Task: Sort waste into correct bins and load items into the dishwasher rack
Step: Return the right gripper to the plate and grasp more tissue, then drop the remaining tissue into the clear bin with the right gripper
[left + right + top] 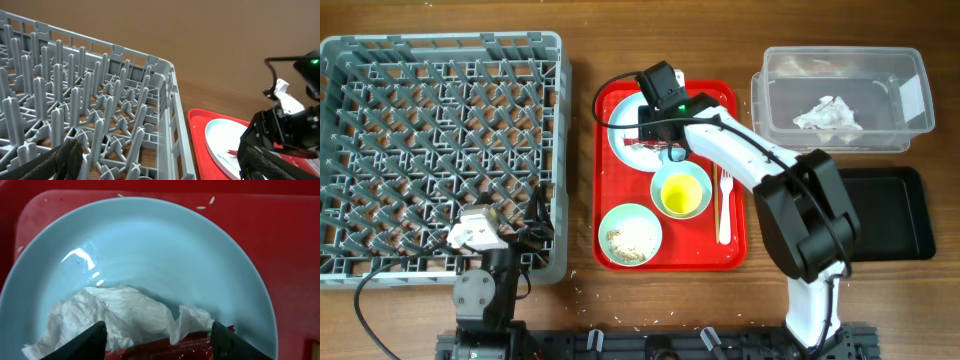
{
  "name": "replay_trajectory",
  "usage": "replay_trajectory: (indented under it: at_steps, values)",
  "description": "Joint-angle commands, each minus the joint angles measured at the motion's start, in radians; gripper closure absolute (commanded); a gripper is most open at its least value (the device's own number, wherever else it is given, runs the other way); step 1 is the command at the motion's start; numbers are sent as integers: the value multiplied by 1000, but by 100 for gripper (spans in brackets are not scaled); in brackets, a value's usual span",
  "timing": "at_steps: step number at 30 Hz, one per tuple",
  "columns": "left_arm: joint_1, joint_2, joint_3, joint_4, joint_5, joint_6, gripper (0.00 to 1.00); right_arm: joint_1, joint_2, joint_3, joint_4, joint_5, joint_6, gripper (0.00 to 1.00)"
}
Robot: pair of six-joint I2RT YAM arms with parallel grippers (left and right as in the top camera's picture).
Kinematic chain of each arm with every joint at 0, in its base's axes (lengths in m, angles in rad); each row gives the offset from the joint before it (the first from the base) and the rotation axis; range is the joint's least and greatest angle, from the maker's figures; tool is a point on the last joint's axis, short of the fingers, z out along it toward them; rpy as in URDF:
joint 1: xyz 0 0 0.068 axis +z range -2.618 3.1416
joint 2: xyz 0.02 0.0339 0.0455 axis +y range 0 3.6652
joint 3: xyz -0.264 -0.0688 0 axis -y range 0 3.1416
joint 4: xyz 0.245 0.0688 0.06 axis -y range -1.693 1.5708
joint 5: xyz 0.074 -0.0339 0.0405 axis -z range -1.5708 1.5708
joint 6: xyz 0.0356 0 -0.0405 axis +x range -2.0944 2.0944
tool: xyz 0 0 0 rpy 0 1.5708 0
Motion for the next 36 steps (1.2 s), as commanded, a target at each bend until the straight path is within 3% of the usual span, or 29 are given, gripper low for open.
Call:
replay_trajectory:
  at_steps: [1,2,5,9,14,23,26,30,36]
  values:
    - [-5,-5,-4,0,-6,-13,0,-2,28,-4,3,24,19,48]
    - [-5,-5,-5,0,-6,-13,0,-2,28,-4,5,27,18,64]
    - [-5,-5,-4,0,-6,-13,0,-2,28,-4,-10,47,19,96]
    - [-5,-5,-4,0,-6,-13,0,-5,13,13,-29,56,22,96]
    - [-5,-5,-4,0,-6,-13,0,-67,-125,42,-44,113,53,96]
    - [-5,-5,-4,0,-6,-12,0,-118,-204,42,-35,-50,57,96]
    - [-5,-5,-5,0,-6,-12,0,-145,-258,44,-23,-50,188,96]
    - [-5,-5,-4,0,-6,-12,0,-301,-399,44,-4,67,206,96]
    - [-5,-5,-4,0,-6,-13,0,-570,-363,11,-89,164,262,95]
